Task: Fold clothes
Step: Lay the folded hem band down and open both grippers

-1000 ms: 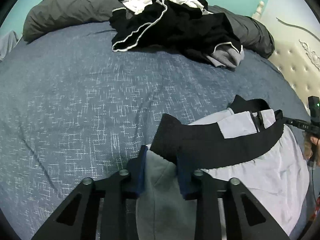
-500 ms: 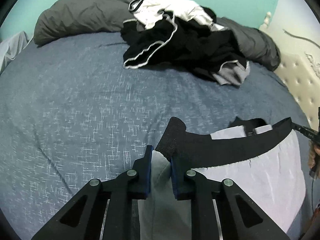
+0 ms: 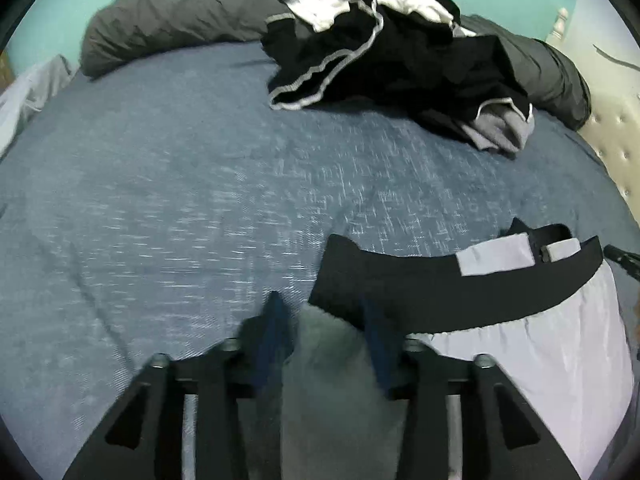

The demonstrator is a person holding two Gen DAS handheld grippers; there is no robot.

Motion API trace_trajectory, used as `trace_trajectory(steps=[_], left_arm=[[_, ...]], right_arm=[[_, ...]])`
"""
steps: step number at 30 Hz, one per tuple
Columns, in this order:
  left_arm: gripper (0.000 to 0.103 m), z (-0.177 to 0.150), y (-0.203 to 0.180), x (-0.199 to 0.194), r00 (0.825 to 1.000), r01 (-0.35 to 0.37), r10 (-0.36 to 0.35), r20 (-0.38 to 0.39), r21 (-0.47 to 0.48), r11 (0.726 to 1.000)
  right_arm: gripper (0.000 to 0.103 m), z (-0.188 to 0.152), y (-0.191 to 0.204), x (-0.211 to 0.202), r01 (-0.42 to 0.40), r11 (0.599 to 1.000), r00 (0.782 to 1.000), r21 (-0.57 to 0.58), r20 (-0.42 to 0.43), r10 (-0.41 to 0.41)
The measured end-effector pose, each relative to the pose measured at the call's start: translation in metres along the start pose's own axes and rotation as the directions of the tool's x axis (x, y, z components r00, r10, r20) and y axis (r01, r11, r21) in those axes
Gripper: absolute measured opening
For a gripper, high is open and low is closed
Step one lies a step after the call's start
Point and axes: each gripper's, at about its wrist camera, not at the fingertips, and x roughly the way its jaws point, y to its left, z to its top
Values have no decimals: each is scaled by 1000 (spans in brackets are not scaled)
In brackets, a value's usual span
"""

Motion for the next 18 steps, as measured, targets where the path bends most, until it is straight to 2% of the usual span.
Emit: trace_trajectory(steps=[4, 7, 13, 18], left_arm=[[46, -11, -3, -43, 999, 7, -7, 42, 1, 1000], [47, -26, -3, -76, 995, 49, -44, 85, -58, 997], [48, -86, -24, -119, 985, 139, -126, 121, -104, 985], [50, -135, -38, -133, 975, 193, -177, 133, -121, 974]], right_arm=[[11, -12, 16, -59, -92, 995, 993, 32, 77, 90], [11, -40, 37, -99, -192, 980, 978, 60, 97, 186], [10, -117, 110, -138, -395, 908, 918, 139, 53, 392], [9, -154, 170, -136, -419, 898, 905, 134, -15, 425]])
